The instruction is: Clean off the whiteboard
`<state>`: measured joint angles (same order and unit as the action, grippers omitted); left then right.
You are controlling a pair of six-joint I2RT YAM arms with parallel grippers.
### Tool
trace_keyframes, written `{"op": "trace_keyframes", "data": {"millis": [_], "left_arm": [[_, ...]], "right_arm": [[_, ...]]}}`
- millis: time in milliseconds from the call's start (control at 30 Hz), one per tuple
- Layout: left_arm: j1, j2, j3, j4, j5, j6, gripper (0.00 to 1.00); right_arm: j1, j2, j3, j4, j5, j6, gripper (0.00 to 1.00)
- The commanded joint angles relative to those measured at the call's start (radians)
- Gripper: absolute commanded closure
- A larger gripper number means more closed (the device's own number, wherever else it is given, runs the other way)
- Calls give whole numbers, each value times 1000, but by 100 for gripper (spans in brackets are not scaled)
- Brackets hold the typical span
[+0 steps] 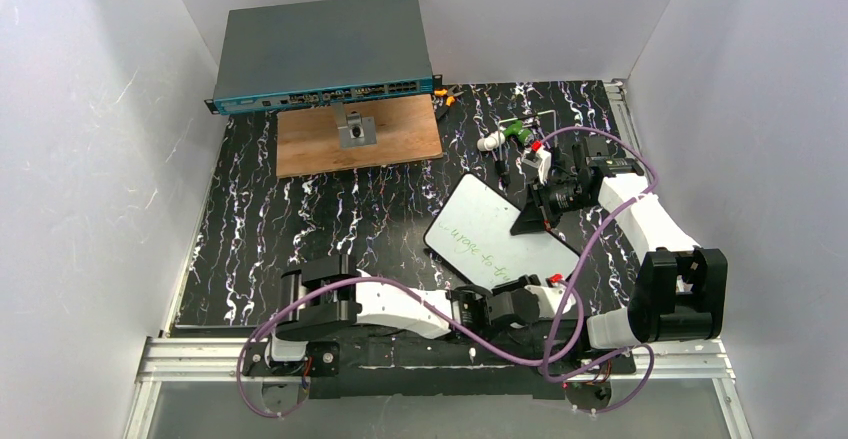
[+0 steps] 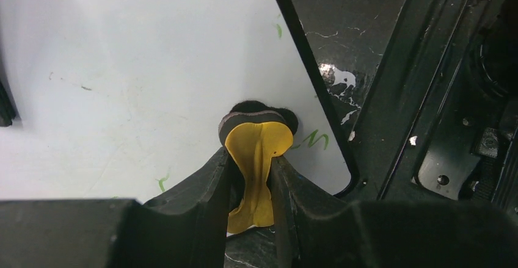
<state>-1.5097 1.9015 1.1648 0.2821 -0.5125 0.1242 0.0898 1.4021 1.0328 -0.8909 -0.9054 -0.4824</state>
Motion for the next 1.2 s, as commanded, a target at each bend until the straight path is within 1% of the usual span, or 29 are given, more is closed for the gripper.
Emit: {"op": "trace_keyframes", "data": {"millis": [0,67,233,467,667,833,933,1033,1167], "left_arm": [[-12,21,51,3,3,23,100],[-13,24,52,-2,-30,23,100],[7,11,26,4,-186,25,100],[66,-48,-55,12,-258,-10,100],[87,-82,-88,25,-250,-23,100],[66,-100,-90,88,-147,3,100],[24,-73,-52,122,-90,50,100],[-9,-30,10,119,-66,83,100],[-25,29,112,75,-132,111,100]], "right_arm": [[0,-26,26,29,-46,-42,99],[-1,-26,26,28,-46,-43,99],[0,-28,26,28,-47,-43,99],[-1,-31,26,27,-49,-45,99],[0,-32,26,27,-48,-44,99],[-1,-28,27,27,-47,-44,99],[-1,-28,27,28,-47,-43,99],[-1,-26,26,29,-46,-43,99],[0,-26,26,29,-46,-43,99]]}}
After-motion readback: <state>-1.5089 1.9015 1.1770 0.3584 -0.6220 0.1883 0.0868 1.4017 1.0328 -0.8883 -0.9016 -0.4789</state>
